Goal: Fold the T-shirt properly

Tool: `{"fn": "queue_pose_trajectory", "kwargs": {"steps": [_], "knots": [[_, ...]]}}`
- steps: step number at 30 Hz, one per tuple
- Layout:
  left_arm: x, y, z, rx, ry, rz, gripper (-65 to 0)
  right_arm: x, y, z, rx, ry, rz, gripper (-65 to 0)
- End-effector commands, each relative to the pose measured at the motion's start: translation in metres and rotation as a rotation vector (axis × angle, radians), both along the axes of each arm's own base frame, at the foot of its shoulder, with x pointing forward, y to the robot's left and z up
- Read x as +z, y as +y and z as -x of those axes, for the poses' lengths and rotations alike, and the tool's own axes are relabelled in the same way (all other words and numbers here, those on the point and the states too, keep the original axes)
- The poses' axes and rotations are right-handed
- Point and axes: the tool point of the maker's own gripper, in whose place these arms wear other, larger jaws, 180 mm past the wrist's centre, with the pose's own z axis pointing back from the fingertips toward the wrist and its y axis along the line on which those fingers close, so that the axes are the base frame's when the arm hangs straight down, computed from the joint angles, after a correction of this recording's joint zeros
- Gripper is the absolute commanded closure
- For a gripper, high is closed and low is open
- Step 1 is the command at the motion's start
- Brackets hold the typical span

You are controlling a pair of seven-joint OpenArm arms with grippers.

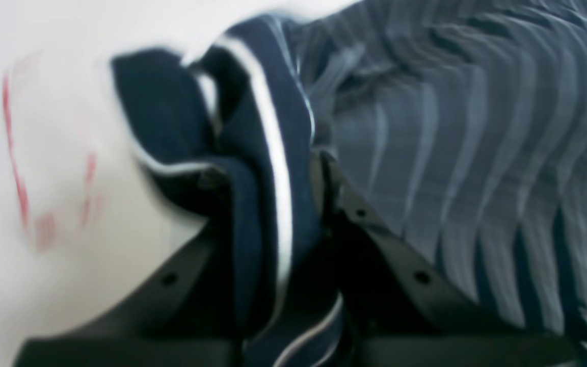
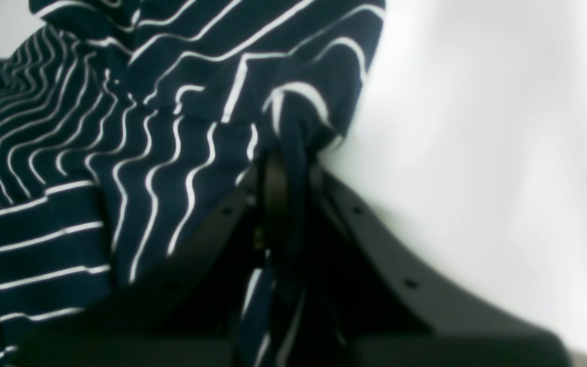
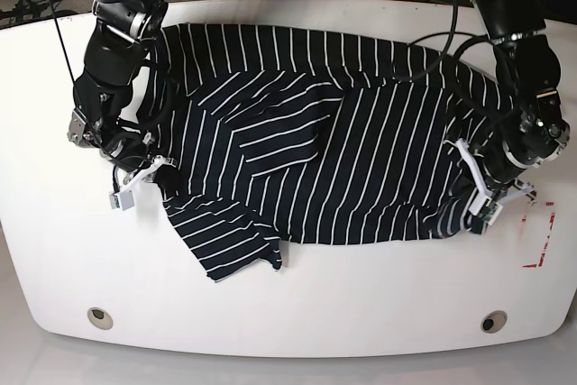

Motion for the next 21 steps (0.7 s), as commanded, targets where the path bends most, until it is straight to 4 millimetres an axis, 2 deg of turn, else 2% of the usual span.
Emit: {"fn": "queue_pose_trajectory", "kwargs": {"steps": [1,3,4,7,8,10,12,14,15,17,21], "knots": [[0.028,-0.02,0.006,-0.094,-0.086,-0.073,-2.9,-0.015,-0.006,0.014,0.032,0.103,0.067,-3.3],[0.026,-0.038,0.02,-0.175,-0.082,-0.135,-2.9,-0.015,-0.006,0.014,0.032,0.102,0.065,-3.3],[0.019,-0.046,0.029,-0.211,-0.063,-0.169,-3.1,-0.015,-0.006,0.014,0.032,0.102,0.065,-3.3],[-0.001,-0.054,0.046,-0.269,-0.006,-0.255,-3.6,-0.015,-0.006,0.014,0.032,0.102,0.065,-3.3],[-0.008,-0.056,0.05,-0.279,0.013,-0.273,-6.1,-0.015,-0.006,0.014,0.032,0.102,0.065,-3.3],[-0.015,-0.055,0.056,-0.283,0.034,-0.29,-13.2,-0.015,-0.006,0.014,0.032,0.102,0.065,-3.3],[-0.026,-0.054,0.067,-0.287,0.072,-0.288,-28.7,-0.015,-0.007,0.014,0.031,0.102,0.068,-3.3],[-0.032,-0.055,0.074,-0.291,0.091,-0.283,-40.3,-0.014,-0.007,0.013,0.031,0.1,0.068,-3.3],[-0.032,-0.055,0.076,-0.292,0.092,-0.282,-45.1,-0.014,-0.007,0.013,0.031,0.1,0.068,-3.3],[-0.028,-0.056,0.075,-0.289,0.079,-0.269,-48.6,-0.014,-0.007,0.013,0.031,0.1,0.068,-3.3],[0.002,-0.049,0.066,-0.228,-0.002,-0.145,-43.8,-0.015,-0.006,0.013,0.032,0.1,0.065,-3.3]]}}
